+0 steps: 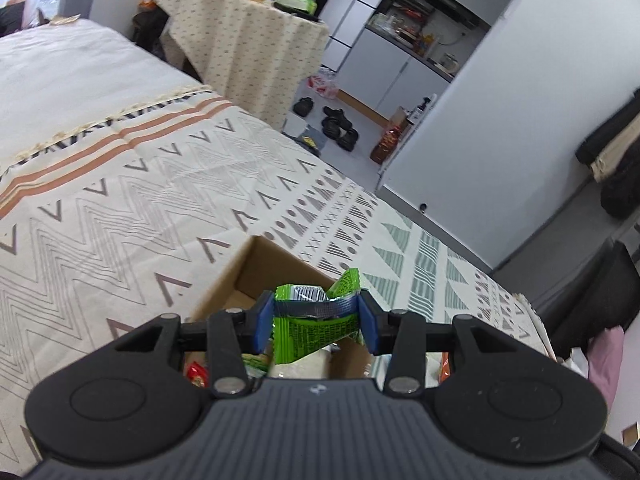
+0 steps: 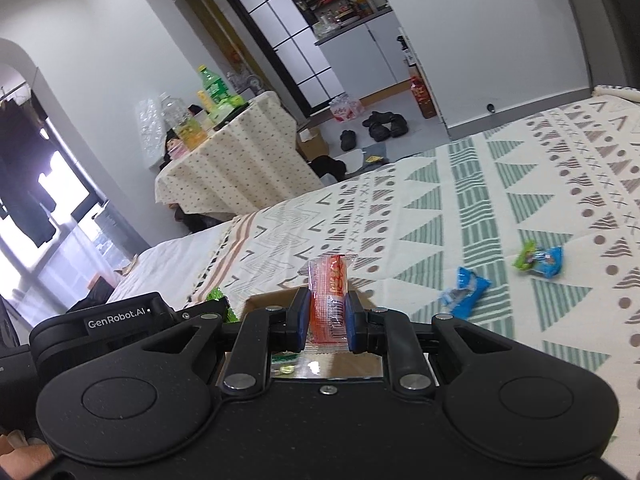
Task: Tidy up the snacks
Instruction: 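Carry both packs over the cardboard box and open both tools to drop them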
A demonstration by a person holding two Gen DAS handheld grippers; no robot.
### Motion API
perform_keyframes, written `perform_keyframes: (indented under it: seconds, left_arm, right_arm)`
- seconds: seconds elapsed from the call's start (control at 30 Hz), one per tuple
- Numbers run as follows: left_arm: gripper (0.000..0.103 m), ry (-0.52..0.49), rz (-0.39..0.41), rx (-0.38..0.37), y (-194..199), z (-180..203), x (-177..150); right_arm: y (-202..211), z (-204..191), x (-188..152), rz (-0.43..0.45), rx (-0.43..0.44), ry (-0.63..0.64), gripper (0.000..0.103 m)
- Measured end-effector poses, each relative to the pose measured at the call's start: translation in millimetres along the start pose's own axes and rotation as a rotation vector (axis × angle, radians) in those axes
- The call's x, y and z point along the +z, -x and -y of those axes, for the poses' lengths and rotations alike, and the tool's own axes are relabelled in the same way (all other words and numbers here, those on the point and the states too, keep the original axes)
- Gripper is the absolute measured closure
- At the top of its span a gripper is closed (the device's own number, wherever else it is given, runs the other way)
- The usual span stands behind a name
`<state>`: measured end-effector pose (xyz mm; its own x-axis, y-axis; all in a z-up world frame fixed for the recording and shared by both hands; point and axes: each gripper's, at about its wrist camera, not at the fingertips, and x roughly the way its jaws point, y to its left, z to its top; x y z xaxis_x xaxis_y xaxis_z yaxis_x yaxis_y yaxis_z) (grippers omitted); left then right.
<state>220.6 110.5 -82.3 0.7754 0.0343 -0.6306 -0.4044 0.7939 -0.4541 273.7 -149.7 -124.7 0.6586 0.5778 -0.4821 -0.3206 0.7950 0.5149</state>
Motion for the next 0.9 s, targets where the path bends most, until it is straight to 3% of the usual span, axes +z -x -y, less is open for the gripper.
perform_keyframes:
  seconds: [0.5,0.9]
  left_arm:
    - [0.059,0.130,-0.042,-0.016,-23,-35,6]
    - [0.050,0.243,-0.066,0.018,-29,-62,12]
  right_arm:
    - [-45,-37,-9,-0.052,0.017,0.035,0.085]
    - [-76,-54,-15,-0.102,0.018,0.055,0.085]
